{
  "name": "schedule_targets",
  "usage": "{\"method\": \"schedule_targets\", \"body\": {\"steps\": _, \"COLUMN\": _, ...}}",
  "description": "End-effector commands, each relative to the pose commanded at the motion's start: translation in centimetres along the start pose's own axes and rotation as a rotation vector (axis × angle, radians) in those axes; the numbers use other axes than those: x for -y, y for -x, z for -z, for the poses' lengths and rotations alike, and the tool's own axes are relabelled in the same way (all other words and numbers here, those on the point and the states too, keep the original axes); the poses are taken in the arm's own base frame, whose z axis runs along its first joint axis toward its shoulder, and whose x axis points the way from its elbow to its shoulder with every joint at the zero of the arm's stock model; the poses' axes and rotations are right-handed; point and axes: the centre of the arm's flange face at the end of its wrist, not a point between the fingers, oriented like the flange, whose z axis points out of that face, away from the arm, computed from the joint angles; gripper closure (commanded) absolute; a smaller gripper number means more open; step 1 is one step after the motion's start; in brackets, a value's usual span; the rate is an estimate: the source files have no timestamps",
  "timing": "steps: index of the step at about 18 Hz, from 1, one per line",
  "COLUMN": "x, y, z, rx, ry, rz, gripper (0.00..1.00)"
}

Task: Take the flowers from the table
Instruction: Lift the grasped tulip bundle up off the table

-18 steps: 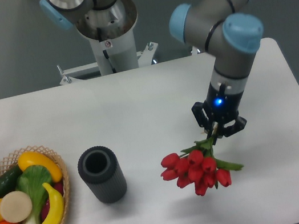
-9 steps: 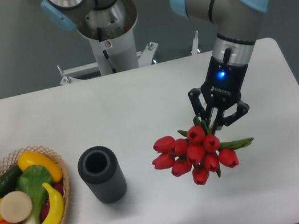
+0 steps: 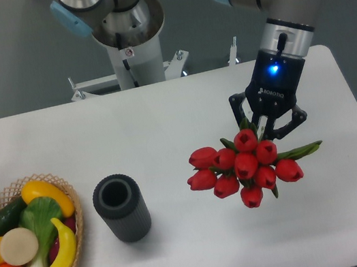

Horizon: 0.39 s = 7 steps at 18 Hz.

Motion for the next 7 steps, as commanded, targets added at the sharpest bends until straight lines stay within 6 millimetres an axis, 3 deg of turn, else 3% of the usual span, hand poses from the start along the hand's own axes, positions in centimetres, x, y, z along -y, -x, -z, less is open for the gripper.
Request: {"method": "schedule_targets", "body": {"steps": 7, "x": -0.05, "y": 0.13, "z": 0.3, "rx": 0.001, "ry": -0.012, "rz": 0.003, "gripper": 0.81}}
